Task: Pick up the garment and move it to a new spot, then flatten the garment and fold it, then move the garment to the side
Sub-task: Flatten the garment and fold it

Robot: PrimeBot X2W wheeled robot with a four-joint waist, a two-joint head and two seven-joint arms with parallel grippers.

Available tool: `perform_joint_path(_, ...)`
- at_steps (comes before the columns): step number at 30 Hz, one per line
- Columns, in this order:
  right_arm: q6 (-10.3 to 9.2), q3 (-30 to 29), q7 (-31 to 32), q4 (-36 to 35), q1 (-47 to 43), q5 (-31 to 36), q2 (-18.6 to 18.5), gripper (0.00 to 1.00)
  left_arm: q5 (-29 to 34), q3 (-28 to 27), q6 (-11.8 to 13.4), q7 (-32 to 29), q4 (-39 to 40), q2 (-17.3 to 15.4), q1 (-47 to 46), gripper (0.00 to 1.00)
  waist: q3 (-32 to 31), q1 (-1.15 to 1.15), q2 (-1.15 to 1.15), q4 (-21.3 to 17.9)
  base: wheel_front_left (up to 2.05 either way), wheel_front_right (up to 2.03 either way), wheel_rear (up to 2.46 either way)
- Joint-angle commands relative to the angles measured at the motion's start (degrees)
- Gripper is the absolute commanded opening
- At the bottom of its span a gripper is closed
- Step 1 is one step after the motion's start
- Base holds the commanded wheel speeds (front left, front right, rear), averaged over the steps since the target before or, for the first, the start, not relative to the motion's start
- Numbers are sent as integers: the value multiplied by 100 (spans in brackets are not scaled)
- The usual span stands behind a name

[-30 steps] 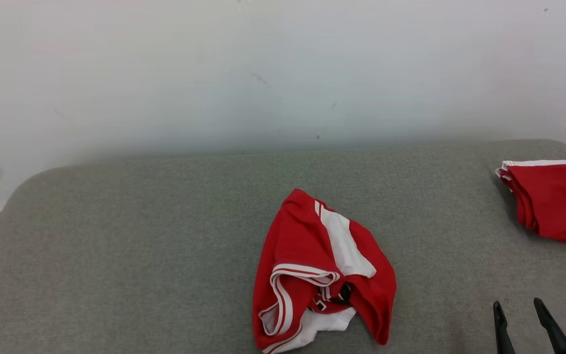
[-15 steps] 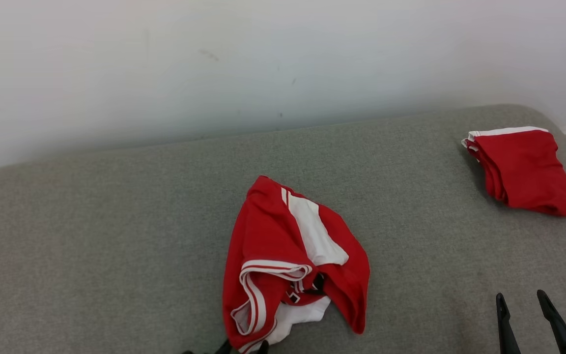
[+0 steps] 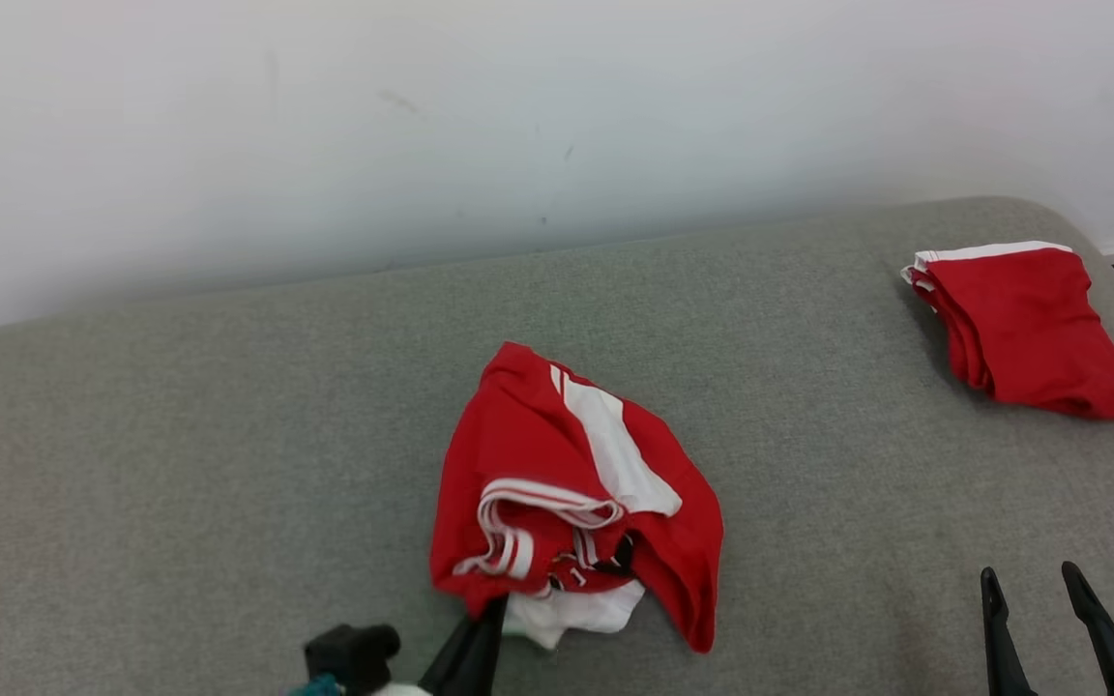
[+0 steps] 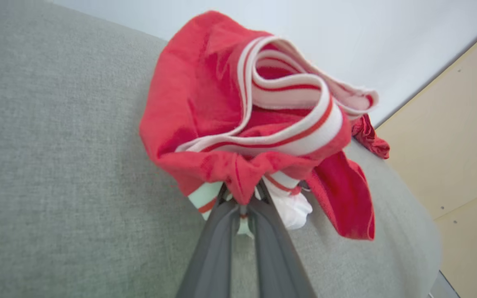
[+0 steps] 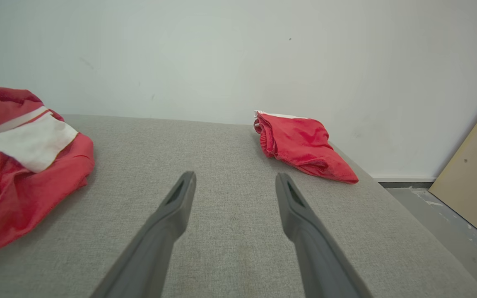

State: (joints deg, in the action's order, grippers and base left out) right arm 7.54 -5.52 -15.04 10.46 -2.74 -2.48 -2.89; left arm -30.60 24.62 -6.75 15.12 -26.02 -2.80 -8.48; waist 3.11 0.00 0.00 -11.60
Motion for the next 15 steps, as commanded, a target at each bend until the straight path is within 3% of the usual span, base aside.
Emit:
perform_joint_path(1, -12, -22, -16, 0, -4, -6, -5, 100, -225, -38, -32, 0, 118, -22, -112, 0, -30, 0, 0, 34, 0, 0, 0)
perform_joint_path(5, -12, -42, -16, 15, -87, -27, -5, 100, -950, -185, -66, -132, 615, -54, -319, 0, -113, 0, 0, 143, 0, 0, 0)
perform_joint_path(12, -12, 8, -16, 31, -95, -81, -7, 100, -1722, -725, -53, -1010, 1794, -682, -970, 0, -216, 0, 0, 321, 0, 0, 0)
perform_joint_path(15, -12, 11, -16, 33, -79, -119, -6, 100, -1851, -1025, 137, -1381, 2140, -1043, -1326, 0, -245, 0, 0, 365, 0, 0, 0)
